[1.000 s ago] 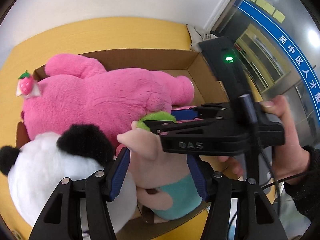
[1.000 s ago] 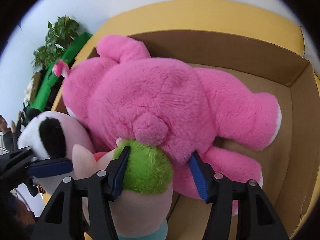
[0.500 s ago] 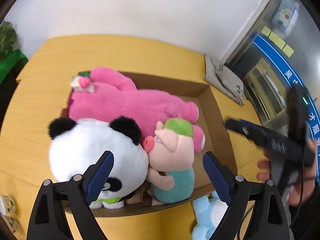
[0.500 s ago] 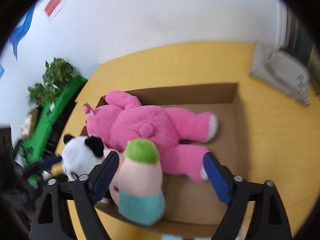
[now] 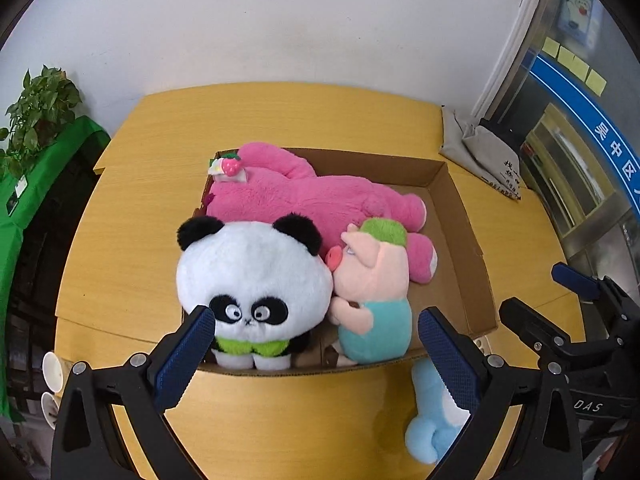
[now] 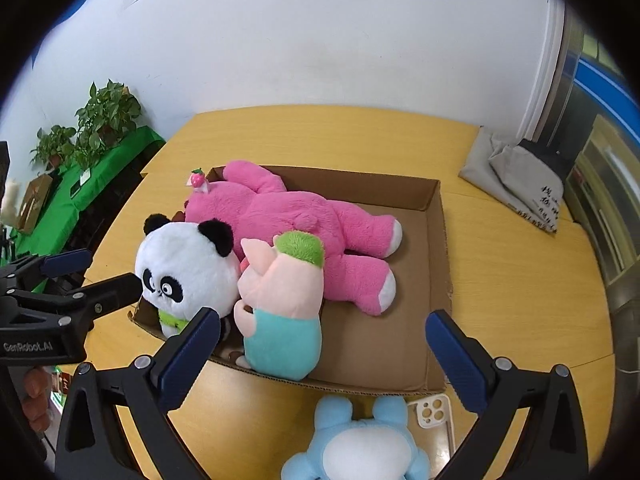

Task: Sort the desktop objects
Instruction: 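Open both grippers and raise both tools away from the box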

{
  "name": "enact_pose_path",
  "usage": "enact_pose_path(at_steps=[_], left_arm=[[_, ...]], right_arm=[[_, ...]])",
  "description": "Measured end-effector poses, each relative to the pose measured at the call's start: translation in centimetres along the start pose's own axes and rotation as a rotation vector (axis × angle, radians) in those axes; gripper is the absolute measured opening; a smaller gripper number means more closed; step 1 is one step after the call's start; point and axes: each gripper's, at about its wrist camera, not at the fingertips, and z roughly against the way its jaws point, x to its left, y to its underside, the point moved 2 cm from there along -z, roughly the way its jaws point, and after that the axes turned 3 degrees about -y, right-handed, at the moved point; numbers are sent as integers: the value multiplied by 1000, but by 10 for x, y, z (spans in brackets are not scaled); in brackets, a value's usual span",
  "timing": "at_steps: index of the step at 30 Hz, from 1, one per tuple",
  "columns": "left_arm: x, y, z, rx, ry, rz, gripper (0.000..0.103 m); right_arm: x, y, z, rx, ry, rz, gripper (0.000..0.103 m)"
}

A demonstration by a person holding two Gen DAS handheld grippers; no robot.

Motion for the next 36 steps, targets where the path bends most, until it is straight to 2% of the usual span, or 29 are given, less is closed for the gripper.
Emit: enact_pose_path(at_steps=[11,36], left_arm=[[-6,9,27,-20,12,-3,103],[-18,12,36,-26,42,-22,103]], right_arm=[[1,5,24,-9,38,31,103],[-1,15,38,-7,34,26,103]])
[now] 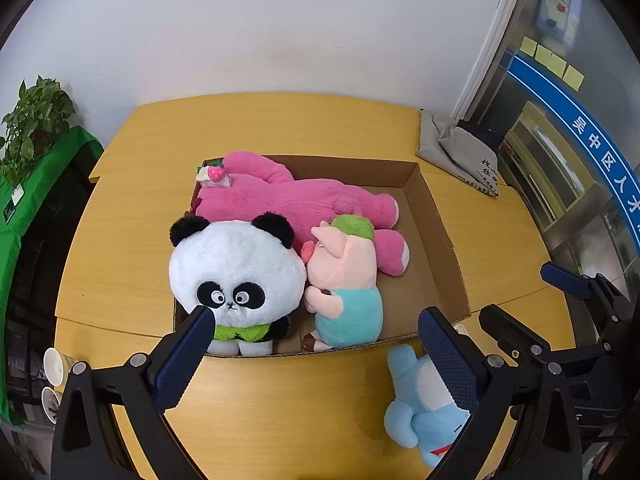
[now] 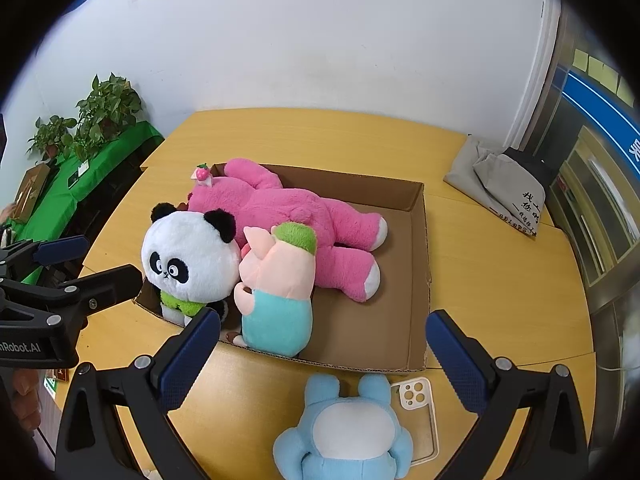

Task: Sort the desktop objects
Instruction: 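Open both grippers and raise both tools away from the box, then lower both tools onto the light-blue plush and close both grippers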

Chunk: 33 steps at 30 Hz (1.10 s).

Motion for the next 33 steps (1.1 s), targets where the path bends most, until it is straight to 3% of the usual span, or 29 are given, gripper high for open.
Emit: enact_pose_path(at_steps=[23,33], left_arm=[[-10,6,-2,10,1,-4,103],[-25,15,-20,50,24,-10,103]], right_arm=[[-14,11,8,-2,-15,-21,103],[-38,38,11,-4,-45,-67,103]])
